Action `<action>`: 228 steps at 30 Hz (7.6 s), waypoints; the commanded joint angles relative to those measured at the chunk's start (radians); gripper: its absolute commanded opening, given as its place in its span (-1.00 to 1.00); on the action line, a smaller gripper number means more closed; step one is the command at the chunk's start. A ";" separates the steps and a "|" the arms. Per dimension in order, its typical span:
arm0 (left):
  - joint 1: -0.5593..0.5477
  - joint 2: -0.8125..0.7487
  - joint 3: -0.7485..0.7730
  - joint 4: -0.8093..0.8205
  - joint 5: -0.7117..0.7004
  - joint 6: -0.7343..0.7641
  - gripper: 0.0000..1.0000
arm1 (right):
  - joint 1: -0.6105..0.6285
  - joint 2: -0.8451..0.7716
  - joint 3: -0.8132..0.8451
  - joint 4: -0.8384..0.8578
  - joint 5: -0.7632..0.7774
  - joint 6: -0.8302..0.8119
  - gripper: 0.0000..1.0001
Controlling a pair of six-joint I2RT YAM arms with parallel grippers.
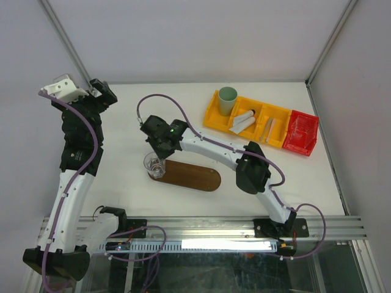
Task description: Prepare toiletry sets of a toothbrush and toothpaste on the tray
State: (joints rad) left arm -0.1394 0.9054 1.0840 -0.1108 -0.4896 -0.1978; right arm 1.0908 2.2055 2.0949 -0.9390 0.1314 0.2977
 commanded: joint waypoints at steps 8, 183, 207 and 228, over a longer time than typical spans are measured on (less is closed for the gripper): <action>0.021 -0.007 0.004 0.046 0.035 -0.010 0.98 | 0.006 -0.016 0.033 0.028 0.002 0.020 -0.56; -0.247 0.355 0.161 -0.067 0.711 -0.159 0.98 | -1.243 -1.276 -1.100 0.763 -0.837 0.442 -1.00; -0.545 0.273 0.056 -0.084 0.660 -0.394 0.79 | -0.788 -1.260 -1.438 1.295 -0.542 0.650 -1.00; -0.924 0.596 0.377 -0.362 0.051 -0.380 -0.18 | -0.765 -1.307 -1.478 1.313 -0.553 0.649 -1.00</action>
State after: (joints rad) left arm -1.0542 1.4944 1.3994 -0.4553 -0.3683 -0.5694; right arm 0.3187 0.9302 0.6056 0.2741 -0.4263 0.9447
